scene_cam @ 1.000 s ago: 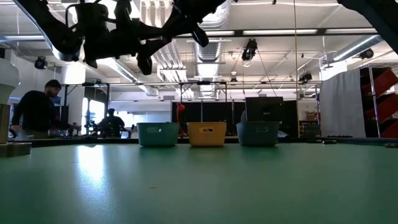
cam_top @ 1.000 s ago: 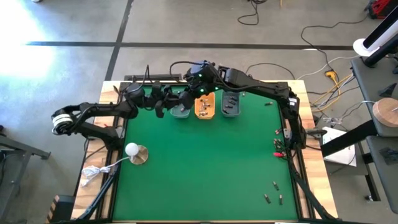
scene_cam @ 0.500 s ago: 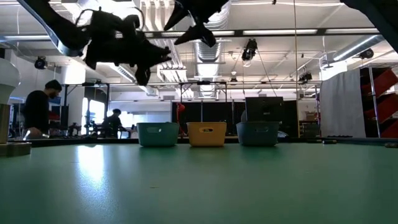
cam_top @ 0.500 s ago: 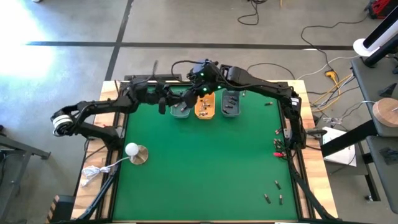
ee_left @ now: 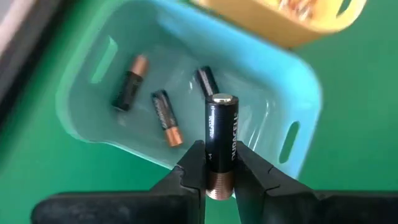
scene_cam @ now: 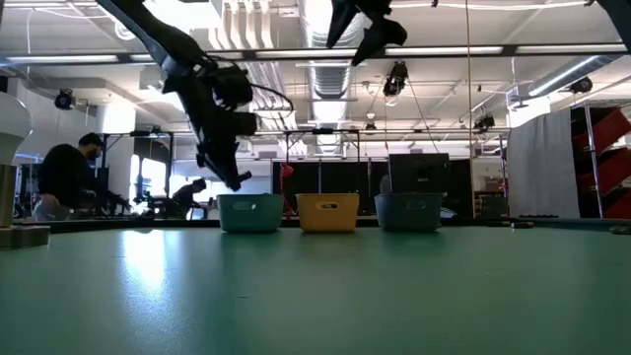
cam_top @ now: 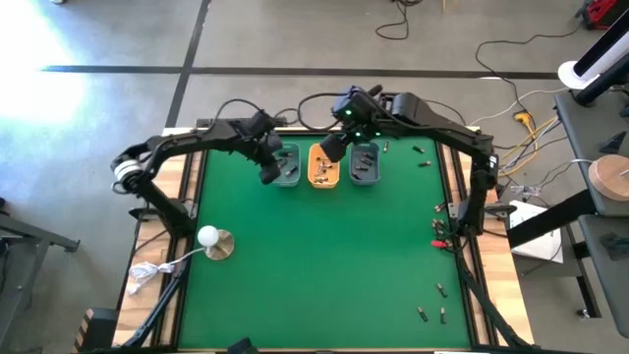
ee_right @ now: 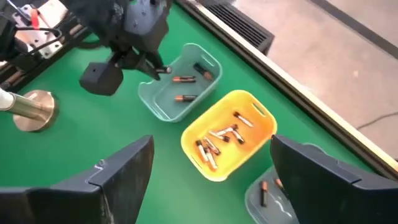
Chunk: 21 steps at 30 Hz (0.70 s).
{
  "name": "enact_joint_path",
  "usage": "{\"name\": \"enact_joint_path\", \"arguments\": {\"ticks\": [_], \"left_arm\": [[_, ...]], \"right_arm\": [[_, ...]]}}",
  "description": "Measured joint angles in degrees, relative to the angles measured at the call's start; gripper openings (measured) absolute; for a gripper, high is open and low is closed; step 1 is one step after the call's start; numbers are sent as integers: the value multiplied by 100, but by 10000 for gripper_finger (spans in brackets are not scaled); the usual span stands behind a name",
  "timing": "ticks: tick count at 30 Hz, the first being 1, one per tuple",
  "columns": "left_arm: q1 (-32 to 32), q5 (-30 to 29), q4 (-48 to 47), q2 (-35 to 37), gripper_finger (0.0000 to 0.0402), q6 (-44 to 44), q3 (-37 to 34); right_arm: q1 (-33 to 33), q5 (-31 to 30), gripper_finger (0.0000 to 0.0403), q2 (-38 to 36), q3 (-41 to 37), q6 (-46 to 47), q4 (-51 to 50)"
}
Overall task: Sort batteries
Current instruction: Put the big brown battery into the green bin
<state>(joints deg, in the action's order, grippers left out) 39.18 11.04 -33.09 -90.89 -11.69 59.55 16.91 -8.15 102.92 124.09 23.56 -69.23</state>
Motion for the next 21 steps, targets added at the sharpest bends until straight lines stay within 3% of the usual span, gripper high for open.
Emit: {"name": "enact_joint_path", "arguments": {"ticks": [13, 21], "left_arm": [[-13, -58, 535, -293, 41, 62, -315], [-13, -49, 811, -291, 102, 149, -315]], "right_arm": [[-90, -373, 304, -316, -25, 291, -296], [-90, -349, 334, -315, -221, 541, -919]]}}
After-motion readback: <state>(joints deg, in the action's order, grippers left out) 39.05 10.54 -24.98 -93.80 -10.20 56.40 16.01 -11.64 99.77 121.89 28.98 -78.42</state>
